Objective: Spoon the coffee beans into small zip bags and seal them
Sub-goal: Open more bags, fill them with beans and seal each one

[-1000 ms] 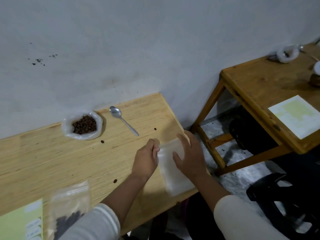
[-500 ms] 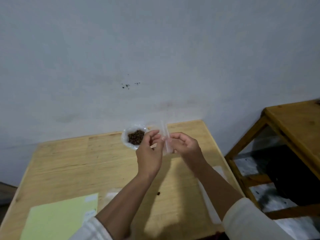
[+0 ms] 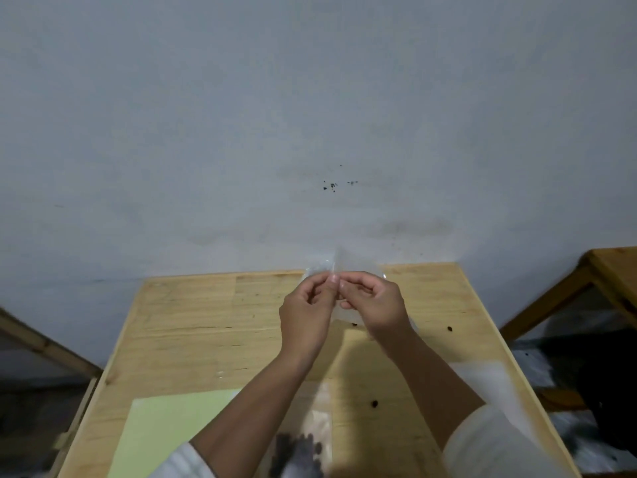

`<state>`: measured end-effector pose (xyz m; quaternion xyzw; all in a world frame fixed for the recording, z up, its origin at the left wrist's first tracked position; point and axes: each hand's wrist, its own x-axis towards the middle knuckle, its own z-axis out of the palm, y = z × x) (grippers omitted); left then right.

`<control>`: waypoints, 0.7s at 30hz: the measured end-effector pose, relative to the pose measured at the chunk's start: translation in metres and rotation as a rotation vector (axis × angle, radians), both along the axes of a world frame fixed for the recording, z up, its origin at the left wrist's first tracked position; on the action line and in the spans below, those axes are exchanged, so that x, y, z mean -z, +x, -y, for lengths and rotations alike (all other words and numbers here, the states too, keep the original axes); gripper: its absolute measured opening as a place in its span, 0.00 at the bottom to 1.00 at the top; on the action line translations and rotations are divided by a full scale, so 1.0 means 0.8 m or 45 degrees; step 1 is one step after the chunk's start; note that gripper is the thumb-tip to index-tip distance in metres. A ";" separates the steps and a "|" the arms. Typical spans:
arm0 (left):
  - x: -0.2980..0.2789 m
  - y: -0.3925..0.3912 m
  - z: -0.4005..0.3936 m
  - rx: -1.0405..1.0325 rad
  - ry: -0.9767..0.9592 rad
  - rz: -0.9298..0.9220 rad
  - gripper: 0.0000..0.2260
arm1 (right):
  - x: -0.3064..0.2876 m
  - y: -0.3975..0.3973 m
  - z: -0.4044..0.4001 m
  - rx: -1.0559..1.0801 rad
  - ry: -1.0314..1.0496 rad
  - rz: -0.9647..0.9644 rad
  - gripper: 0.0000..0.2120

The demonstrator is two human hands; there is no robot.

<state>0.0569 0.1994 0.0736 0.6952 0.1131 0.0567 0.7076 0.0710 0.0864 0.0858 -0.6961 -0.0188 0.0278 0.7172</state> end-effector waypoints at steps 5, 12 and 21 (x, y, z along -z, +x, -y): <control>0.005 0.008 -0.001 0.004 -0.045 -0.025 0.10 | 0.003 0.012 -0.004 0.062 -0.031 0.042 0.03; -0.002 0.018 0.018 0.078 -0.068 -0.061 0.09 | 0.007 0.033 0.020 0.050 -0.035 0.014 0.04; -0.008 0.031 0.046 -0.113 0.089 -0.076 0.07 | 0.004 0.055 0.041 -0.002 -0.035 -0.023 0.04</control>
